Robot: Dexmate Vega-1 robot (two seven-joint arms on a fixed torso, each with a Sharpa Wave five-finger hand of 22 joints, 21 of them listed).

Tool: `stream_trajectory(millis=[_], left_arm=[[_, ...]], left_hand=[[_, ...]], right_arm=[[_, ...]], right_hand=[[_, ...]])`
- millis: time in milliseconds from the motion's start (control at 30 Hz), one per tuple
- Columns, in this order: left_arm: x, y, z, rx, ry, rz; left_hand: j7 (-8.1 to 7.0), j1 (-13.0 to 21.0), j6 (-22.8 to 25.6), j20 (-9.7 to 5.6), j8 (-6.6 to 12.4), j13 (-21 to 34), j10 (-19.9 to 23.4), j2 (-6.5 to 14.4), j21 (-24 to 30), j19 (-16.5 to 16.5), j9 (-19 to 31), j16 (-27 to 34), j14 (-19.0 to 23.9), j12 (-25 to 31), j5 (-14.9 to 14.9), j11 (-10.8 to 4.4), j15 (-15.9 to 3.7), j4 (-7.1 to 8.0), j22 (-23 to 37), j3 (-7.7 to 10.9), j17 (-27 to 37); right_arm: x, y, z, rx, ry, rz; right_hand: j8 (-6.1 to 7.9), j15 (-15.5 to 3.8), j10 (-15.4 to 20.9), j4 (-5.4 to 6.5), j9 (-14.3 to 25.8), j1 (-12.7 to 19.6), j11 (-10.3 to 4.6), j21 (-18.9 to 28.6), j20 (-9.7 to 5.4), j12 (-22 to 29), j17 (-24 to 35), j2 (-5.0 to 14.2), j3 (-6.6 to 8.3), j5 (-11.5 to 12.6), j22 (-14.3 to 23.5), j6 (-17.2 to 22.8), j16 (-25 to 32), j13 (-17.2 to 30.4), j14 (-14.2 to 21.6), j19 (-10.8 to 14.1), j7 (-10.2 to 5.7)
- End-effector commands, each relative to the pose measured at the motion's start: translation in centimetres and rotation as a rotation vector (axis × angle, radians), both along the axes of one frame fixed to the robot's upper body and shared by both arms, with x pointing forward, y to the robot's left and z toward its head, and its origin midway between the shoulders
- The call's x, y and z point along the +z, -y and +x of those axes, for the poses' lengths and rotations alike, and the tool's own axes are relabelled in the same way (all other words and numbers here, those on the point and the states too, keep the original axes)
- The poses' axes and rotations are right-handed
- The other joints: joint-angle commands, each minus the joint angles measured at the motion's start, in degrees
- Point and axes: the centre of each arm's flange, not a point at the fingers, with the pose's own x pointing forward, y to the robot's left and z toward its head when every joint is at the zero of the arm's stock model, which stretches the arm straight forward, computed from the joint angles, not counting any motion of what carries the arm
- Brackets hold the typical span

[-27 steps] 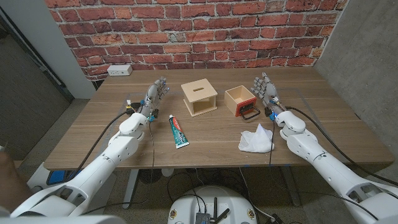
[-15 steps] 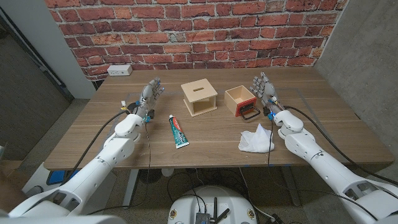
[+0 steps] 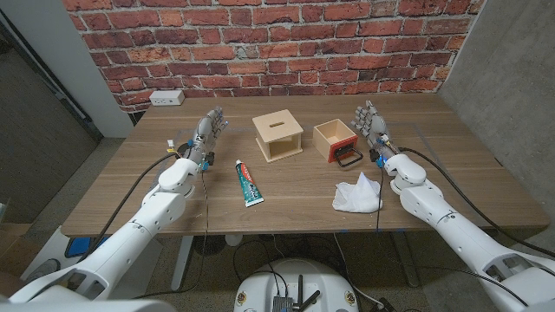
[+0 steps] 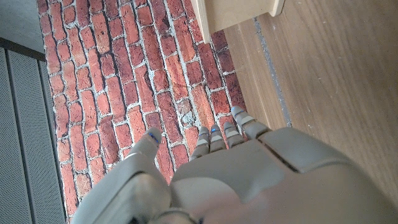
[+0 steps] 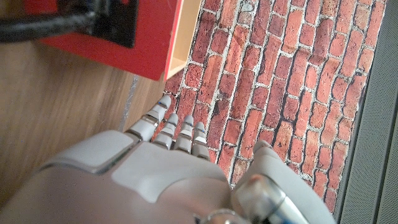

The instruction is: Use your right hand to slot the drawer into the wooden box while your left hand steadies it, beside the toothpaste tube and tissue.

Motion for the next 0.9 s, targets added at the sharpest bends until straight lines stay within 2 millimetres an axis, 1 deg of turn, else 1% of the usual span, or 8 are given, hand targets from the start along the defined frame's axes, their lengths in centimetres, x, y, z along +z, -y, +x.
stream_trajectory(millis=[33,167,300,400,600,700,800,900], left_arm=[[0.4,0.3,-0.1,-0.004,0.0,0.017],[0.3,0.3,-0.1,-0.005,0.0,0.013],[0.1,0.4,-0.1,-0.001,-0.004,0.01],[0.1,0.5,-0.1,0.0,-0.001,0.01],[0.0,0.8,-0.4,0.005,0.001,0.004],[-0.1,0.9,-0.5,0.013,-0.004,0.004],[-0.2,1.0,-0.7,0.015,-0.002,0.001],[-0.3,1.0,-0.9,0.021,-0.003,-0.001]], left_hand=[[0.03,0.5,0.2,-3.56,0.21,0.1,0.3,2.2,0.5,0.4,0.1,0.2,0.3,0.6,0.4,0.08,-0.11,-0.22,0.1,0.54,0.1],[0.0,0.5,0.3,-3.54,0.23,0.1,0.4,2.2,0.5,0.5,0.1,0.2,0.4,0.6,0.3,0.16,-0.18,-0.38,0.1,0.65,0.1],[0.02,0.5,0.5,-3.53,0.3,0.1,0.4,2.2,0.5,0.5,0.1,0.2,0.5,0.6,0.3,0.09,-0.16,-0.52,0.1,0.76,0.1],[0.07,0.5,0.6,-3.48,0.31,0.1,0.6,2.2,0.5,0.5,0.1,0.2,0.6,0.7,0.3,0.04,-0.15,-0.66,0.1,0.88,0.1],[0.13,0.6,0.8,-3.47,0.36,0.1,0.7,2.2,0.5,0.6,0.1,0.2,0.8,0.7,0.3,-0.01,-0.1,-0.86,0.1,1.07,0.1],[0.06,0.6,0.9,-3.49,0.35,0.1,0.9,2.2,0.5,0.7,0.1,0.2,0.9,0.7,0.3,0.07,-0.08,-0.97,0.1,1.18,0.1],[0.1,0.6,0.9,-3.52,0.34,0.1,0.8,2.2,0.5,0.7,0.1,0.2,0.9,0.7,0.3,0.02,-0.16,-1.02,0.1,1.23,0.1],[0.13,0.5,1.0,-3.52,0.37,0.1,0.9,2.2,0.6,0.8,0.1,0.2,1.0,0.7,0.3,0.03,-0.14,-1.08,0.1,1.3,0.1]], right_arm=[[-0.1,1.5,-1.3,-0.037,0.024,-0.036],[0.2,1.6,-1.7,-0.056,0.04,-0.046],[1.0,1.6,-2.5,-0.088,0.072,-0.088],[1.2,1.6,-2.9,-0.103,0.086,-0.103],[1.7,1.9,-3.7,-0.129,0.099,-0.195],[1.8,2.0,-3.9,-0.137,0.101,-0.211],[2.0,2.1,-4.2,-0.149,0.106,-0.231],[2.2,2.2,-4.4,-0.16,0.116,-0.253]], right_hand=[[0.45,-1.15,0.5,0.01,0.1,-0.2,-0.22,-0.2,-1.1,0.5,0.0,0.87,0.55,0.4,0.3,0.2,0.4,0.1,0.2,0.3,-0.26],[0.49,-1.22,0.5,-0.1,0.1,-0.1,-0.23,-0.3,-1.1,0.5,-0.2,0.84,0.62,0.4,0.3,0.3,0.5,0.1,0.4,0.3,-0.23],[0.5,-1.46,0.8,-0.31,0.1,0.1,-0.45,-0.3,-1.09,0.6,-0.4,0.76,0.73,0.5,0.3,0.3,0.5,0.1,0.7,0.4,-0.41],[0.74,-1.78,1.1,-0.52,0.1,0.3,-0.54,-0.3,-1.14,0.7,-0.7,0.69,0.84,0.5,0.3,1.0,0.6,0.1,1.1,0.6,-0.43],[0.74,-1.74,1.3,-0.74,0.1,0.4,-0.56,-0.3,-1.14,0.7,-1.0,0.49,0.88,0.6,0.3,1.1,0.6,0.1,1.2,0.7,-0.48],[0.68,-2.13,1.1,-0.91,0.1,0.5,-0.74,-0.5,-1.28,0.6,-1.2,0.34,0.9,0.6,0.3,1.0,0.5,0.1,1.1,0.2,-0.63],[0.62,-2.84,1.2,-1.12,0.0,0.6,-1.09,-1.0,-1.47,0.6,-1.6,0.36,1.06,0.6,0.3,0.9,0.6,0.0,1.3,-1.0,-0.87],[0.55,-2.9,1.3,-1.28,0.0,0.8,-1.42,-1.3,-1.65,0.6,-1.9,0.4,1.19,0.6,0.3,0.8,0.6,0.0,1.5,-2.0,-1.16]])
